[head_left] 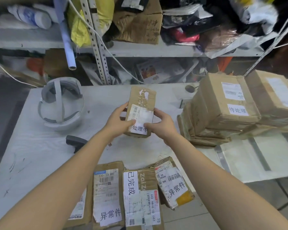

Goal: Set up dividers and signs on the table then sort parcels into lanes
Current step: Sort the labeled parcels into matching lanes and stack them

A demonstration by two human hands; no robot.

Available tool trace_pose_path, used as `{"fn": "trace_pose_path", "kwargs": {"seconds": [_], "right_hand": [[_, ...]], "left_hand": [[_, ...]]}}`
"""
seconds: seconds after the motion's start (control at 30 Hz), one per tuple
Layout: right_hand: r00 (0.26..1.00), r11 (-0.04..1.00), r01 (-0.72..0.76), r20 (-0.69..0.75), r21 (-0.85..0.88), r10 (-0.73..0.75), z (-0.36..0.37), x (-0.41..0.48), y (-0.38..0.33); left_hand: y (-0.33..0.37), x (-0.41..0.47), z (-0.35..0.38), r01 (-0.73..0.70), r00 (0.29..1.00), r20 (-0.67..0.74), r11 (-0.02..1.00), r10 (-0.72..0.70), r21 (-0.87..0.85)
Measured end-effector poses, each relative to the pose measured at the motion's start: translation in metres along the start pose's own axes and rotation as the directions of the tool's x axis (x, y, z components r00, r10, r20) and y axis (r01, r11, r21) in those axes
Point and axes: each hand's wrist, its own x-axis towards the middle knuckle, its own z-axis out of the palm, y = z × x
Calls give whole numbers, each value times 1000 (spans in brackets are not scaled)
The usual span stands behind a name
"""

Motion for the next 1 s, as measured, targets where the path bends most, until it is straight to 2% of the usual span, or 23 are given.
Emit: {"fn": "trace_pose_path", "kwargs": {"seconds": [0.13,0.27,0.4,0.63,0.77,0.87,1.0], "right_hand": [[987,984,153,-31,-86,-156,-22,-12,-42],[966,957,249,-36,-149,-257,-58,-33,-78],[932,925,352,-37,-141,-360,-112,-63,-96],[860,840,477,-57,-258,-507,-224,-121,-102],[850,831,490,-69,-262,-523,-296,-143,-99],[862,854,484,-64,-190,-503,-344,-149,-96],[861,863,454,-138,-224,-489,-398,-150,-89]], "left_hand": [[41,-9,4,-126,990,-62,991,123,-42],[82,-26,24,-195,977,-108,976,185,-92],[125,-49,57,-274,955,-139,960,263,-62],[195,-97,151,-385,908,-171,923,382,20],[230,-114,210,-433,888,-146,900,436,56],[256,-121,250,-427,894,-131,903,428,41],[281,-118,299,-424,900,-98,905,425,34]]}}
